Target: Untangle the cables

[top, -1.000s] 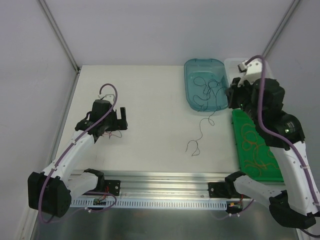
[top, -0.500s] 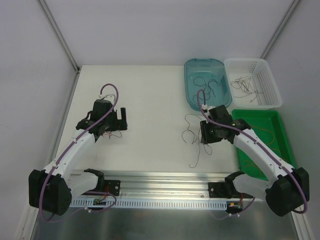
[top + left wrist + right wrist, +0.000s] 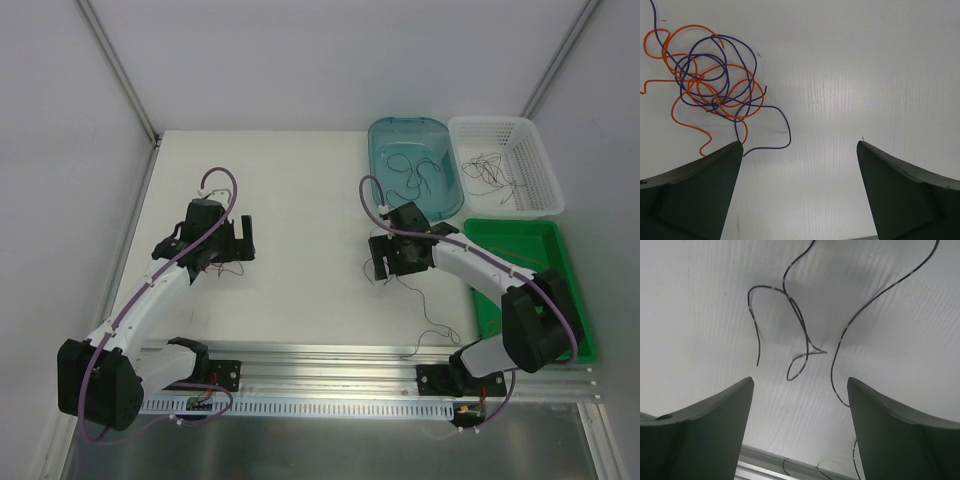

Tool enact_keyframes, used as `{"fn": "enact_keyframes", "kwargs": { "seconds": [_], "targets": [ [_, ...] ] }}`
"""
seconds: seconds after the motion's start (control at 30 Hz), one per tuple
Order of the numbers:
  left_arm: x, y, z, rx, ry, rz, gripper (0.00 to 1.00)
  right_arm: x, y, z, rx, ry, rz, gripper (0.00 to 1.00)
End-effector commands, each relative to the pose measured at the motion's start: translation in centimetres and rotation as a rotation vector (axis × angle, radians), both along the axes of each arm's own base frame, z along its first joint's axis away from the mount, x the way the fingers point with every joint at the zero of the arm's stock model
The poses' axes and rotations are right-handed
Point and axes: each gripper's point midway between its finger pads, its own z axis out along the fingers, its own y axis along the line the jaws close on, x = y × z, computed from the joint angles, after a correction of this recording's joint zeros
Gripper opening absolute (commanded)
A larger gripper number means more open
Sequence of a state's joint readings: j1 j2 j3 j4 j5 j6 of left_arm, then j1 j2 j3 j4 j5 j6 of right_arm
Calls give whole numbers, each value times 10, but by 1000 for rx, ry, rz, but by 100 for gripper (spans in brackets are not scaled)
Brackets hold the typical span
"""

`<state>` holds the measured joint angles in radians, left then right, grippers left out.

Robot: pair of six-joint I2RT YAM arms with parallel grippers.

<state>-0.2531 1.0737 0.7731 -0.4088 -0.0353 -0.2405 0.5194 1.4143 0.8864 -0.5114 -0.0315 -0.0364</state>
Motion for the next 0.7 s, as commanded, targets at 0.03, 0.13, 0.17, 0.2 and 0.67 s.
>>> {"fn": "enact_keyframes", "kwargs": {
  "seconds": [0.03, 0.13, 0.17, 0.2, 0.67],
  "targets": [
    [-2, 2, -2, 9, 12, -14, 99, 37, 6, 0, -46, -73, -65, 80],
    [-2, 2, -1, 9, 10, -17, 99, 41, -3, -9, -99, -55, -148, 80],
    [-2, 2, -1, 8, 11, -18, 99, 39, -2, -14, -102, -38, -150, 79],
    [-3, 2, -2, 7, 12, -19, 99, 39, 0, -17, -91, -30, -153, 78],
    [-2, 0, -1, 2, 14, -27, 99, 24, 6, -17, -55, 17, -134, 1]
  ]
}}
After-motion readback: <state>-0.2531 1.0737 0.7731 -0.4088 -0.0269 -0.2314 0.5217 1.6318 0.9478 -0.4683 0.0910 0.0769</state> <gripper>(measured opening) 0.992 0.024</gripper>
